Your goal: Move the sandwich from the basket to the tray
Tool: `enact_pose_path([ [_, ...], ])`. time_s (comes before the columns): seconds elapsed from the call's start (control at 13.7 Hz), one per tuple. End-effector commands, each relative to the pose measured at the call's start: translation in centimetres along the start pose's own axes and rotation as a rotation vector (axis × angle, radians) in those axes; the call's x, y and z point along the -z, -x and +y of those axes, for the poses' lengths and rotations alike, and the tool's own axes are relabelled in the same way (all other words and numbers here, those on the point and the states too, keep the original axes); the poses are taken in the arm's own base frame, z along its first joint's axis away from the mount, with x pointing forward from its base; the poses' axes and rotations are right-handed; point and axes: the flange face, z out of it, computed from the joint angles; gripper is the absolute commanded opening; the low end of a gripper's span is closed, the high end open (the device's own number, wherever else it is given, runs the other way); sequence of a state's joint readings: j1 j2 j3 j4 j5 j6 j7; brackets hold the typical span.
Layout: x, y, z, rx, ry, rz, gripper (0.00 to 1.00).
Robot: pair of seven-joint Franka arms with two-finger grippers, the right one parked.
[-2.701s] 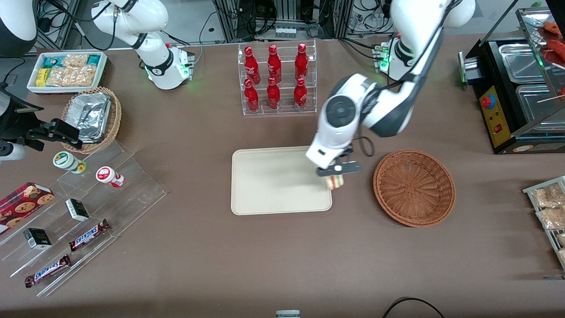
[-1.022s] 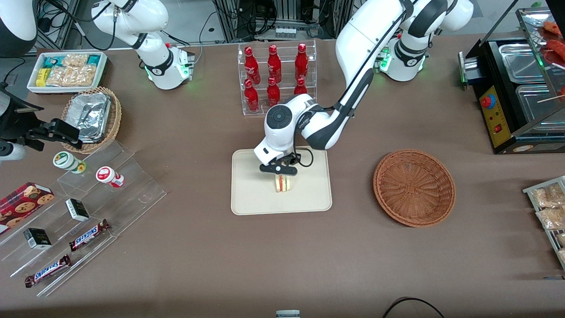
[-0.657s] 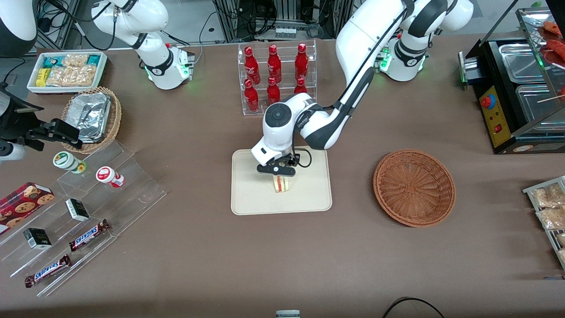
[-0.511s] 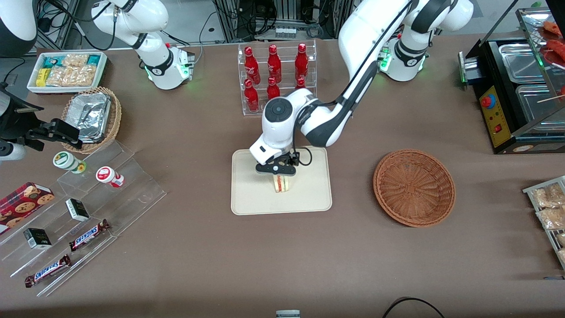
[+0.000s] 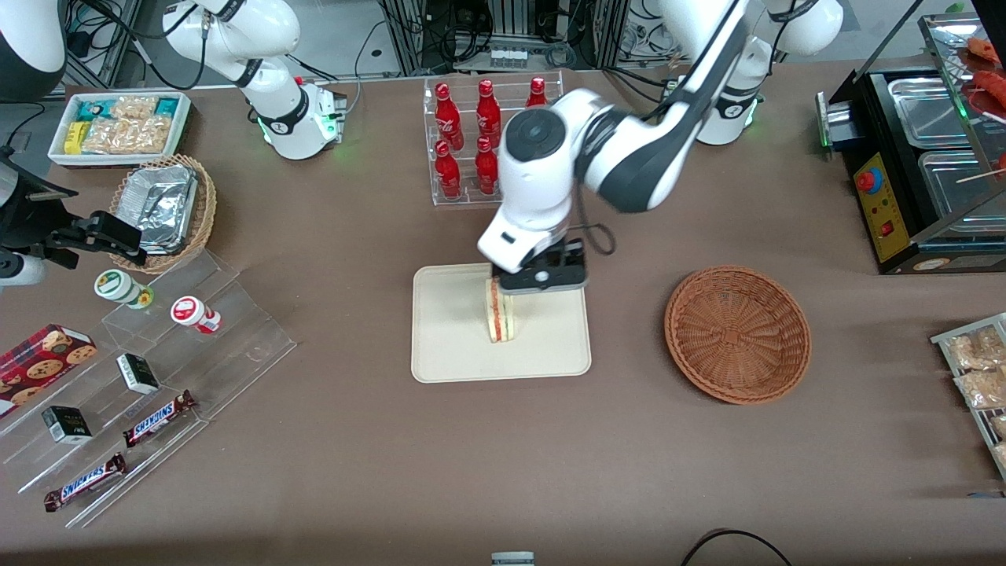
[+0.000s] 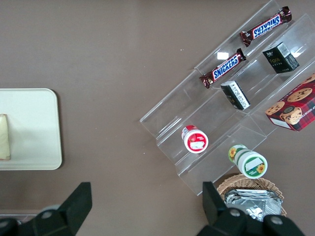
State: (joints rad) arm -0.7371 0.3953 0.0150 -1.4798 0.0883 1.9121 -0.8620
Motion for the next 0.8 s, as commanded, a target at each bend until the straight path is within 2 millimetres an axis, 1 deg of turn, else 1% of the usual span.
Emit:
enact_pose_path([
  [0.0,4.6,-1.7,-5.6,0.101,0.005,-0.030,1.00],
  [0.15,6.9,-3.2,-9.7,0.083,-0.013,-0.042,1.00],
  [0.29,7.8,-4.8,-14.0,0.073,-0.029,-0.054,1.00],
  [0.44,8.2,-6.1,-18.8,0.037,-0.031,-0.062,1.00],
  [0.58,9.2,-6.9,-23.3,0.004,-0.017,-0.064,1.00],
  [0.66,9.7,-7.3,-24.9,-0.004,-0.005,-0.069,1.00],
  [0.73,9.8,-8.0,-27.1,-0.008,0.004,-0.079,1.00],
])
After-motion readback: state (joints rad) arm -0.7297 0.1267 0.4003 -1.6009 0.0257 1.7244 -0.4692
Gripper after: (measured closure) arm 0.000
